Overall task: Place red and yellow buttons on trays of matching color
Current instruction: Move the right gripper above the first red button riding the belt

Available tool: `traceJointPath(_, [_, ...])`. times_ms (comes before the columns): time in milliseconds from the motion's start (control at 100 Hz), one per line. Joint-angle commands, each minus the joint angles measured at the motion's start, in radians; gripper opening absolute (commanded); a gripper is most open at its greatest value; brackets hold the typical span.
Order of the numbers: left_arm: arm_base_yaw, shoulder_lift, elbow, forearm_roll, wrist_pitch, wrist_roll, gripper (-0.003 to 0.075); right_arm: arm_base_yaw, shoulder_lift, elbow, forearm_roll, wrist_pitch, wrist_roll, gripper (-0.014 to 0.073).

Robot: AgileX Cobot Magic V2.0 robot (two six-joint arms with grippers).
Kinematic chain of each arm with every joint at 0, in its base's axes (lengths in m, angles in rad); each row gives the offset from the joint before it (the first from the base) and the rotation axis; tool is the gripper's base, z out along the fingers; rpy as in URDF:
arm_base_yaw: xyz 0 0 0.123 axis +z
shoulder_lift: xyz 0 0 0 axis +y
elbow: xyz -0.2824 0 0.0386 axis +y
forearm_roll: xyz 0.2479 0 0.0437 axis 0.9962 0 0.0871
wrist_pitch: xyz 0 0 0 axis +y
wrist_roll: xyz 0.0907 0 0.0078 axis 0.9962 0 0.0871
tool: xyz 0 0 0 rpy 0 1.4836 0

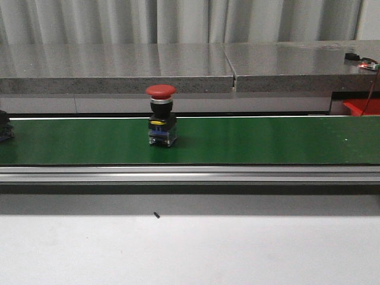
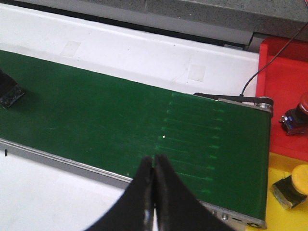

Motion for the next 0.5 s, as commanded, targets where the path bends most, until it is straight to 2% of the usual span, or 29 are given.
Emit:
traceJointPath(0, [-0.003, 0.004, -0.023, -0.026, -0.066, -0.003, -0.002, 0.001, -0.008, -0.025, 0.015, -0.058, -0.009, -0.0068])
traceJointPath(170, [-0.003, 0.006, -0.023, -0.026, -0.062, -0.003, -0.002, 0.001, -0.006, -0.025, 0.084, -0.031, -0.009, -0.0062])
traceJointPath(240, [-0.003, 0.006, -0.023, -0.026, -0.062, -0.003, -0.002, 0.001, -0.006, -0.026, 0.115, -0.006, -0.009, -0.0023])
traceJointPath(310, [-0.003, 0.006, -0.023, -0.026, -0.062, -0.003, -0.002, 0.001, -0.006, -0.026, 0.124, 0.008, -0.009, 0.008])
traceJointPath(490, [-0.003, 0.006, -0.023, -0.026, -0.062, -0.003, -0.002, 0.002, -0.003, -0.03, 0.126, 0.009, -0.01, 0.0478])
